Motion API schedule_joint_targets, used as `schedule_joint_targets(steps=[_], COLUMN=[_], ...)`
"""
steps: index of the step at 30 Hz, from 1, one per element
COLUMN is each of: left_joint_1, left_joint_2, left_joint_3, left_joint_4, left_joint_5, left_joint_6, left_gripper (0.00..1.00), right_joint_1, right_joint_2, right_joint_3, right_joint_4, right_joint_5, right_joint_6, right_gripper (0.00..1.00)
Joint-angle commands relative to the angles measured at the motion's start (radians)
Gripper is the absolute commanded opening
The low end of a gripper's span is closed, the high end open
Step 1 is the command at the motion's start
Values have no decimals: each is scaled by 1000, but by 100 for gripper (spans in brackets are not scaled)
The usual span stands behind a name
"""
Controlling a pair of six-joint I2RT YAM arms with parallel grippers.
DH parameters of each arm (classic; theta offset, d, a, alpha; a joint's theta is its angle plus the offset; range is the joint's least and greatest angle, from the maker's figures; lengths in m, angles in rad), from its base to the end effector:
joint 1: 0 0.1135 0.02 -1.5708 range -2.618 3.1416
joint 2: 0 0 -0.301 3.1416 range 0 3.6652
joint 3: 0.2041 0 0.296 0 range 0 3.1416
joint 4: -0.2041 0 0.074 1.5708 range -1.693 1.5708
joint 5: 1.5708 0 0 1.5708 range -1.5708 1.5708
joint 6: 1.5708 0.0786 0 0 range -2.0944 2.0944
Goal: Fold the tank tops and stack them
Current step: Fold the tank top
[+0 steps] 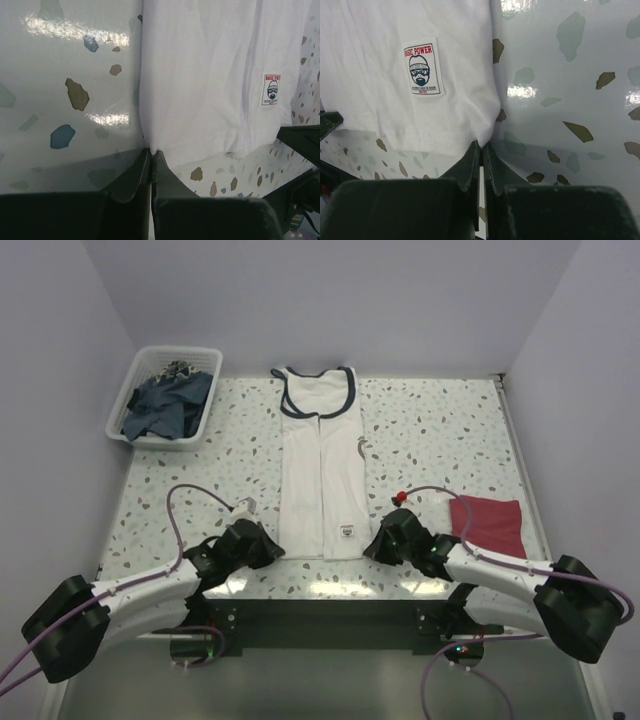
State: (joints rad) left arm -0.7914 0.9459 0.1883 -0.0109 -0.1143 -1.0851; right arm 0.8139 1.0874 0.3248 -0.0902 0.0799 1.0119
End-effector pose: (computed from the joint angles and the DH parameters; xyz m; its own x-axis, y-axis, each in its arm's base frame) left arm 0.1505 -0.1396 0.0963 -0.8021 -0.4383 -0.4057 -0.1290 0.7904 -0.5988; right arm 0.1634 0.1639 0.1084 -0.8580 0.3224 -0.3998 0.0733 0.8474 0.5259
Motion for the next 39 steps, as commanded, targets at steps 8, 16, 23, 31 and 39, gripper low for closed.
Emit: schedule_joint_targets(steps=[8, 16, 23, 31, 39], left_joint_1=[-186, -563, -712, -570, -221], left_joint_2=[-81, -107, -90, -99, -26], left_joint_3=[37, 112, 258, 387, 474], left_joint_4=[-354, -541, -684, -689, -528], left_joint_5=[-18, -100, -212, -341, -285], left_joint_6=[-146, -461, -576, -414, -92], left_gripper=[0, 0, 0, 0, 0], right_joint_1=[169, 598, 774, 520, 237], right_joint_2=[-130, -254, -93, -107, 43], right_joint_3=[30, 46, 275, 382, 483], right_joint_4=[-323, -529, -674, -588, -416], right_joint_5=[107, 265, 455, 431, 305], right_joint_6=[10, 310, 383, 96, -157], right_gripper=[0, 0, 0, 0, 0])
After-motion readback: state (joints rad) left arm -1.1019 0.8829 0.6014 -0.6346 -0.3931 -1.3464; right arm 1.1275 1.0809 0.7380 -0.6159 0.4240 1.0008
